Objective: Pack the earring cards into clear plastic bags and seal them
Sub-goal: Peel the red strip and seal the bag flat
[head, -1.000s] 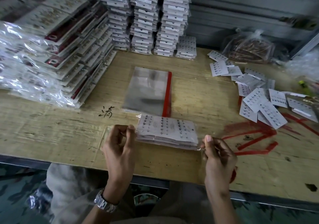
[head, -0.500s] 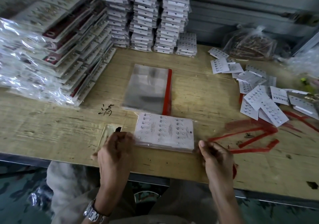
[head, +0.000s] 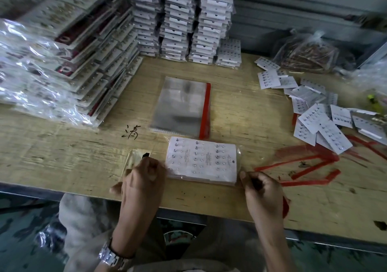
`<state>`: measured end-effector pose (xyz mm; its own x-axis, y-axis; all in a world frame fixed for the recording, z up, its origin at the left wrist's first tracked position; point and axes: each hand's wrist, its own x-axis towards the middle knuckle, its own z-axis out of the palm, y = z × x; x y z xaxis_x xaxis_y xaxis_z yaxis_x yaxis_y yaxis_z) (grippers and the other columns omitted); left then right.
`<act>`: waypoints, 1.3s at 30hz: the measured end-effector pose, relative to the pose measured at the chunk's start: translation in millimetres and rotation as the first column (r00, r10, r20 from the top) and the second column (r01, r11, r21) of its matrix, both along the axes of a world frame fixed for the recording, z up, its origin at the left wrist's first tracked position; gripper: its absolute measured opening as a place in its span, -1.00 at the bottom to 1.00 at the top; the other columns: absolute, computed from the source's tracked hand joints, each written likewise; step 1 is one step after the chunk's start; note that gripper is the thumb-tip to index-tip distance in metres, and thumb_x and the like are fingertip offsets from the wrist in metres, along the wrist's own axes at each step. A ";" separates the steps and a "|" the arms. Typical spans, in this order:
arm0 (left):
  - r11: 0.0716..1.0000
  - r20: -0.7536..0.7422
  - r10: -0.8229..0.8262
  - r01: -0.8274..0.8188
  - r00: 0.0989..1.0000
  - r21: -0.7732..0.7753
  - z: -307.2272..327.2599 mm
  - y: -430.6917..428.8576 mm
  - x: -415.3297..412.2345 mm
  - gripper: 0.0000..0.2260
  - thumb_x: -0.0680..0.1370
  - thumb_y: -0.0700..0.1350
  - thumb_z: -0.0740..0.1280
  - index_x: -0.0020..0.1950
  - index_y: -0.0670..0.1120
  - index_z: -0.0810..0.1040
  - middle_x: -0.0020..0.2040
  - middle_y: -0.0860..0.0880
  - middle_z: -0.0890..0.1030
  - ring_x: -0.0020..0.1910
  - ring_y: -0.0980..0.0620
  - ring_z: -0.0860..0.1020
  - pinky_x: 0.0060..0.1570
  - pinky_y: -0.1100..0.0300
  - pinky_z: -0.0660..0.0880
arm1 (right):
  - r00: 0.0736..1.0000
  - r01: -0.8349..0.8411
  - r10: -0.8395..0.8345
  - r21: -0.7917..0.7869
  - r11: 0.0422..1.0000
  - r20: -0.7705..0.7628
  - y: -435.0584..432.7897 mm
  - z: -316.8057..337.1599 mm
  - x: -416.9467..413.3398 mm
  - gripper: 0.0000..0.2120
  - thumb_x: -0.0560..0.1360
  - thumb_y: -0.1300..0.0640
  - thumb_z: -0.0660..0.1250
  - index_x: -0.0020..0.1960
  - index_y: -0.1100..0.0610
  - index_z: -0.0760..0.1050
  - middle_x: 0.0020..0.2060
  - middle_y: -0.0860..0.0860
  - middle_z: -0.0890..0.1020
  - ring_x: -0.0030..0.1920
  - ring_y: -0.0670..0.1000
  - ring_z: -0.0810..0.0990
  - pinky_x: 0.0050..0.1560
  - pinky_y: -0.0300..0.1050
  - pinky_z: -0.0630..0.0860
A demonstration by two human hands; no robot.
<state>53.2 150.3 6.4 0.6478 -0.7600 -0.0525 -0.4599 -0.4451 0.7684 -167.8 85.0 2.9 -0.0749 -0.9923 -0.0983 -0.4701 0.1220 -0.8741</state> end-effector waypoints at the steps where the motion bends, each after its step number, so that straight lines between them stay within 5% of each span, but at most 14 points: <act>1: 1.000 0.000 0.003 -0.003 1.000 0.003 -1.0 0.6 -1.4 -0.92 0.58 -0.04 0.34 -0.09 0.03 0.58 -0.23 0.04 0.60 -0.13 -0.03 0.52 -0.06 0.08 0.31 | 1.000 0.016 -0.016 -0.029 0.999 -0.008 1.7 -0.1 1.9 -0.81 0.54 0.12 0.38 -0.25 -0.04 0.55 -0.43 -0.22 0.62 -0.33 -0.27 0.59 -0.41 -0.48 0.39; 7: 0.999 -0.013 0.040 -0.040 0.999 0.036 -9.9 6.6 -2.4 -0.88 0.59 0.07 0.27 -0.02 0.06 0.54 0.06 0.04 0.42 0.03 0.03 0.21 0.08 0.03 0.16 | 0.982 0.120 -0.154 -0.276 0.954 -0.107 14.2 -7.0 11.6 -0.87 0.53 0.18 0.39 -0.17 0.00 0.54 -0.36 -0.25 0.56 -0.33 -0.28 0.57 -0.30 -0.53 0.38; 16: 0.999 0.122 0.018 -0.013 0.992 -0.041 -13.3 7.4 2.2 -0.87 0.56 0.00 0.33 -0.11 -0.02 0.60 0.00 0.03 0.51 -0.10 0.12 0.17 -0.07 0.19 0.02 | 0.983 0.115 -0.157 -0.352 0.929 -0.093 13.3 -12.1 8.9 -0.86 0.53 0.18 0.39 -0.17 -0.02 0.54 -0.35 -0.15 0.61 -0.33 -0.09 0.60 -0.33 -0.19 0.47; 19: 0.999 0.146 0.002 0.004 0.989 -0.037 -13.5 7.7 2.3 -0.88 0.59 -0.07 0.34 -0.11 -0.06 0.60 0.01 -0.01 0.51 -0.08 0.08 0.19 0.02 0.04 0.14 | 0.984 0.096 -0.144 -0.372 0.923 -0.103 14.1 -8.8 10.6 -0.83 0.52 0.19 0.39 -0.16 -0.05 0.51 -0.35 -0.22 0.57 -0.33 -0.15 0.58 -0.32 -0.39 0.41; 24: 0.999 0.175 0.015 -0.024 0.984 0.046 -11.0 7.0 1.8 -0.89 0.58 -0.04 0.33 -0.02 -0.05 0.62 0.11 -0.04 0.52 0.03 0.00 0.24 0.07 -0.02 0.19 | 0.972 0.036 -0.135 -0.442 0.896 -0.193 11.6 -11.7 9.1 -0.91 0.48 0.21 0.43 -0.19 0.10 0.58 -0.43 -0.08 0.57 -0.44 -0.06 0.53 -0.37 -0.28 0.33; 28: 0.999 0.169 -0.005 -0.001 0.986 0.034 -8.5 6.9 2.4 -0.89 0.57 -0.07 0.34 -0.06 -0.07 0.62 0.07 -0.06 0.53 -0.02 0.03 0.24 0.10 -0.05 0.20 | 0.950 -0.045 -0.122 -0.511 0.858 -0.289 12.9 -13.3 7.7 -0.92 0.44 0.24 0.45 -0.21 0.23 0.59 -0.41 -0.11 0.52 -0.41 -0.31 0.42 -0.35 -0.54 0.29; 33: 0.998 0.195 -0.020 0.032 0.981 -0.057 -6.0 6.1 0.6 -0.86 0.56 -0.12 0.35 -0.14 -0.12 0.64 -0.07 0.02 0.50 -0.16 0.17 0.15 0.16 -0.10 0.19 | 0.973 -0.031 -0.067 -0.416 0.909 -0.219 8.6 -11.5 -0.5 -0.92 0.44 0.21 0.50 -0.22 0.11 0.64 -0.44 -0.21 0.54 -0.48 -0.27 0.49 -0.38 -0.54 0.29; 35: 0.998 0.204 -0.020 0.030 0.979 -0.048 -5.2 5.7 0.4 -0.90 0.54 -0.15 0.38 -0.15 -0.10 0.66 -0.10 0.03 0.50 -0.18 0.18 0.12 0.06 0.04 0.11 | 0.981 -0.024 -0.044 -0.341 0.940 -0.190 5.1 -8.7 -3.3 -0.94 0.44 0.17 0.51 -0.21 0.07 0.66 -0.42 -0.24 0.57 -0.38 -0.21 0.57 -0.37 -0.50 0.34; 39: 0.999 0.180 -0.034 0.036 0.983 -0.003 -6.8 7.0 3.5 -0.91 0.52 -0.09 0.38 -0.17 -0.03 0.64 -0.10 0.03 0.52 -0.17 0.15 0.14 -0.09 0.16 0.01 | 0.976 -0.035 -0.017 -0.234 0.971 -0.216 2.5 -6.0 -6.9 -0.90 0.43 0.05 0.51 -0.17 0.08 0.69 -0.38 -0.17 0.60 -0.35 -0.16 0.57 -0.28 -0.12 0.53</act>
